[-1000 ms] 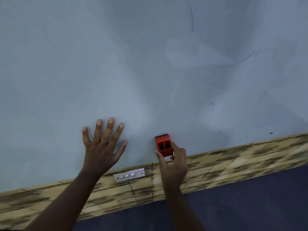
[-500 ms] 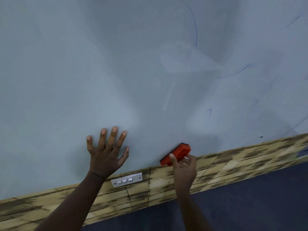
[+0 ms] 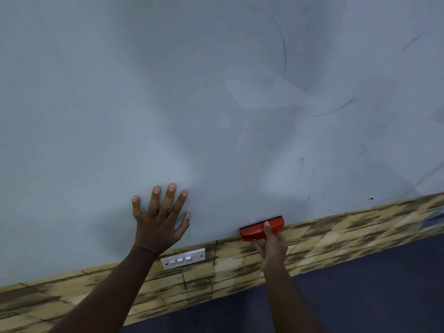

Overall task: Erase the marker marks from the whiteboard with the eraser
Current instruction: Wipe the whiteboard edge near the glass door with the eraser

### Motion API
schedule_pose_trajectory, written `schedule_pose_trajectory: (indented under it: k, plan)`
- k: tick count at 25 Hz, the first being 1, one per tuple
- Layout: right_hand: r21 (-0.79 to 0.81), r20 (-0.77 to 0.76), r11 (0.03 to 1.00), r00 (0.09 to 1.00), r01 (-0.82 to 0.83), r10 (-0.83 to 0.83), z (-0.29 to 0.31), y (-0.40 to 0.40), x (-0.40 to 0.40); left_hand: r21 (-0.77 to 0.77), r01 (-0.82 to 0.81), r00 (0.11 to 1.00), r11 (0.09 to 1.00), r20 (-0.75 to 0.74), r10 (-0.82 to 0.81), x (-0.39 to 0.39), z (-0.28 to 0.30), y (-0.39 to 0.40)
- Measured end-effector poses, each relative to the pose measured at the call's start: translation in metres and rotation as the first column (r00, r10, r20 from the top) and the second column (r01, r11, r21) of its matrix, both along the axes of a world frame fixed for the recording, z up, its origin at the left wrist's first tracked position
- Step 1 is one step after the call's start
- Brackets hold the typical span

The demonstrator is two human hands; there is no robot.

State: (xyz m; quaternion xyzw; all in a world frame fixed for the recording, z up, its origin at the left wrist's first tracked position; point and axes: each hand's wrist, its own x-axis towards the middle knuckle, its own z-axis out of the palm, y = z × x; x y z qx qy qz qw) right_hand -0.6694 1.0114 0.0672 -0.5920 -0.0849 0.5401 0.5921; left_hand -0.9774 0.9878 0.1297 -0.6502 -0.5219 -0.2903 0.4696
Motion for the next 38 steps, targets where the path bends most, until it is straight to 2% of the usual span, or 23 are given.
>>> schedule_pose_trajectory:
  k: [1,2,4,6,9,12,14,15,16,17,18,19,20,21,23,26,28,30,32,34,36,38]
  plan:
    - [0.043,0.163,0.998,0.985,0.053,-0.060,0.013,0.000,-0.006,-0.008,0.000,1.000,1.000,0.002,0.000,0.001,0.000,-0.001]
    - [0.104,0.347,0.991,0.931,0.083,-0.114,0.030,-0.002,-0.012,-0.017,0.002,1.000,1.000,0.009,-0.002,0.001,0.000,-0.002]
    - [0.262,0.611,0.964,0.766,0.039,-0.197,0.064,-0.008,-0.019,-0.028,0.008,0.999,1.000,0.032,-0.007,0.002,0.000,-0.004]
    - [0.375,0.779,0.924,0.567,-0.077,-0.269,0.090,-0.012,-0.025,-0.046,0.010,0.998,0.999,0.061,-0.008,0.006,0.001,-0.007]
    - [0.389,0.888,0.877,0.368,-0.283,-0.276,0.111,-0.025,-0.059,-0.086,0.024,0.991,0.996,0.130,-0.012,0.019,0.004,-0.014]
    - [0.287,0.952,0.826,0.053,-0.485,-0.300,0.102,-0.040,-0.089,-0.103,0.048,0.972,0.993,0.232,-0.023,0.036,0.015,-0.027]
    - [0.251,0.943,0.803,-0.050,-0.540,-0.328,0.096,-0.043,-0.088,-0.087,0.099,0.953,0.991,0.294,-0.070,0.042,0.035,-0.033]
    - [0.253,0.936,0.796,-0.071,-0.550,-0.346,0.098,-0.042,-0.084,-0.067,0.113,0.949,0.991,0.304,-0.088,0.042,0.049,-0.034]
    - [0.274,0.937,0.797,-0.038,-0.538,-0.348,0.103,-0.038,-0.079,-0.041,0.119,0.947,0.992,0.307,-0.101,0.040,0.065,-0.033]
    - [0.329,0.941,0.811,0.090,-0.483,-0.328,0.113,-0.035,-0.073,-0.014,0.115,0.946,0.993,0.305,-0.105,0.037,0.083,-0.030]
    - [0.389,0.907,0.836,0.323,-0.387,-0.272,0.125,-0.030,-0.063,0.013,0.100,0.948,0.995,0.301,-0.100,0.032,0.100,-0.026]
    - [0.419,0.782,0.869,0.592,-0.263,-0.197,0.137,-0.022,-0.050,0.038,0.075,0.952,0.996,0.296,-0.083,0.027,0.117,-0.022]
    - [0.421,0.584,0.894,0.799,-0.151,-0.140,0.147,-0.014,-0.031,0.055,0.050,0.954,0.997,0.293,-0.064,0.022,0.130,-0.018]
    - [0.395,0.418,0.914,0.904,-0.095,-0.087,0.153,-0.007,-0.010,0.062,0.031,0.956,0.998,0.290,-0.048,0.018,0.141,-0.015]
    - [0.331,0.275,0.938,0.961,-0.098,0.003,0.157,-0.005,0.021,0.066,0.021,0.962,0.998,0.271,-0.038,0.013,0.152,-0.013]
    - [0.340,0.272,0.932,0.962,-0.128,0.033,0.163,-0.008,0.023,0.097,0.030,0.972,0.995,0.229,-0.052,0.006,0.170,-0.011]
    - [0.381,0.312,0.921,0.949,-0.085,-0.041,0.175,-0.004,0.013,0.147,0.055,0.966,0.988,0.241,-0.089,-0.003,0.191,-0.011]
    - [0.446,0.443,0.893,0.883,-0.065,-0.157,0.197,0.001,-0.003,0.214,0.055,0.959,0.975,0.260,-0.111,-0.013,0.215,-0.006]
    - [0.549,0.617,0.820,0.740,-0.163,-0.266,0.217,-0.002,-0.034,0.256,0.032,0.957,0.966,0.270,-0.103,-0.017,0.226,-0.002]
    - [0.594,0.766,0.727,0.519,-0.345,-0.380,0.224,-0.016,-0.077,0.272,-0.005,0.963,0.962,0.259,-0.068,-0.016,0.224,0.003]
    - [0.550,0.835,0.675,0.312,-0.492,-0.453,0.220,-0.025,-0.102,0.275,-0.018,0.969,0.961,0.243,-0.052,-0.015,0.222,0.006]
    - [0.520,0.843,0.658,0.201,-0.545,-0.500,0.215,-0.026,-0.103,0.282,-0.013,0.971,0.959,0.231,-0.055,-0.016,0.222,0.006]
